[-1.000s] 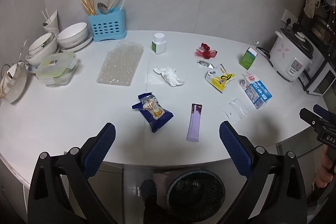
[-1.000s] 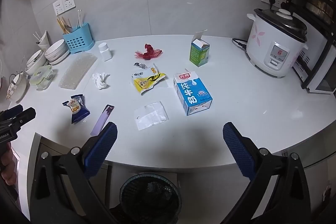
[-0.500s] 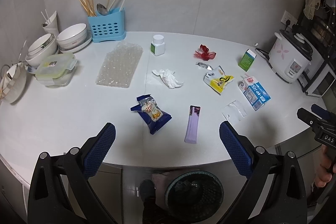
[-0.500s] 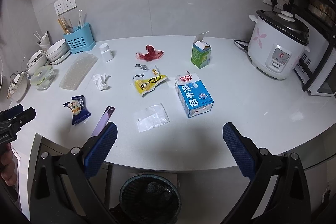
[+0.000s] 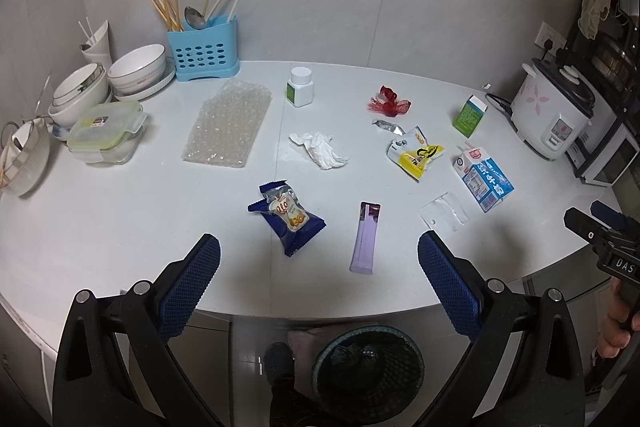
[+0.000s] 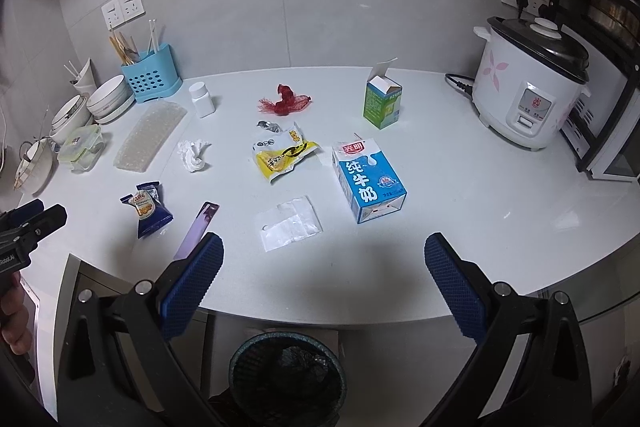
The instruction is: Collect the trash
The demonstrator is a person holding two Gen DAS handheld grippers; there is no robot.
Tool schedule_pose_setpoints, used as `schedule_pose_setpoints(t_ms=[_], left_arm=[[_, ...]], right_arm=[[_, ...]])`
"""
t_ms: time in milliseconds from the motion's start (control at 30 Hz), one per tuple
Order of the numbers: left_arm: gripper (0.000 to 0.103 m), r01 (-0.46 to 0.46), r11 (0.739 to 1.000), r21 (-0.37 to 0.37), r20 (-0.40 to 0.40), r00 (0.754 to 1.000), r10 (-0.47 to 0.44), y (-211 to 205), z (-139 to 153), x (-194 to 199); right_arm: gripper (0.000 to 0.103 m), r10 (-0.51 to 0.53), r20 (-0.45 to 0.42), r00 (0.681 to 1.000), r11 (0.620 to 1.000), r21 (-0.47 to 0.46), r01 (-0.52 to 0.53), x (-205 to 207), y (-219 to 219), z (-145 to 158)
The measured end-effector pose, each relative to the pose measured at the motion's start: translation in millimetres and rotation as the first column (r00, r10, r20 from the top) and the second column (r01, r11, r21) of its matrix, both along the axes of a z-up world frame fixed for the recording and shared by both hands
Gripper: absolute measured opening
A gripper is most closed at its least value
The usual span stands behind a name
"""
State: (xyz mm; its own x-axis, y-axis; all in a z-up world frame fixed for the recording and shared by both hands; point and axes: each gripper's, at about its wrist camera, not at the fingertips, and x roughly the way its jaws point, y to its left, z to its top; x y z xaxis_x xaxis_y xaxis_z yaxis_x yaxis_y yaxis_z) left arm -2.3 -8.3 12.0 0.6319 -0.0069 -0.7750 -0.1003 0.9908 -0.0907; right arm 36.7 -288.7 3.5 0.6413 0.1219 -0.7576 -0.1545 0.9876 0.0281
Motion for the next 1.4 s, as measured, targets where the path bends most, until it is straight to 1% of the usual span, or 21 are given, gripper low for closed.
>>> schedule_pose_setpoints(t_ms=[400, 633, 1400], left_arm=[[0.097, 0.001, 1.0, 0.002, -0.005, 1.0, -0.001, -5.8, 2.7, 3.0], [0.097, -0.001, 1.0, 0.0, 0.005, 1.0, 0.001, -4.1, 3.6, -0.7], [0.097, 0.0, 1.0, -0.001, 0.001, 1.0, 0.0, -2.5, 2.3, -2.9]], right_arm=[[0.097, -0.015, -0.004, 1.0, 1.0, 0.004, 0.015, -1.7, -4.2, 0.2], [0.097, -0.013, -0.002, 1.0, 1.0, 0.007, 0.013, -1.9, -4.5, 1.5], [0.097, -0.02, 0.004, 1.0, 1.0, 0.0, 0.02, -3.5, -4.5, 3.7]])
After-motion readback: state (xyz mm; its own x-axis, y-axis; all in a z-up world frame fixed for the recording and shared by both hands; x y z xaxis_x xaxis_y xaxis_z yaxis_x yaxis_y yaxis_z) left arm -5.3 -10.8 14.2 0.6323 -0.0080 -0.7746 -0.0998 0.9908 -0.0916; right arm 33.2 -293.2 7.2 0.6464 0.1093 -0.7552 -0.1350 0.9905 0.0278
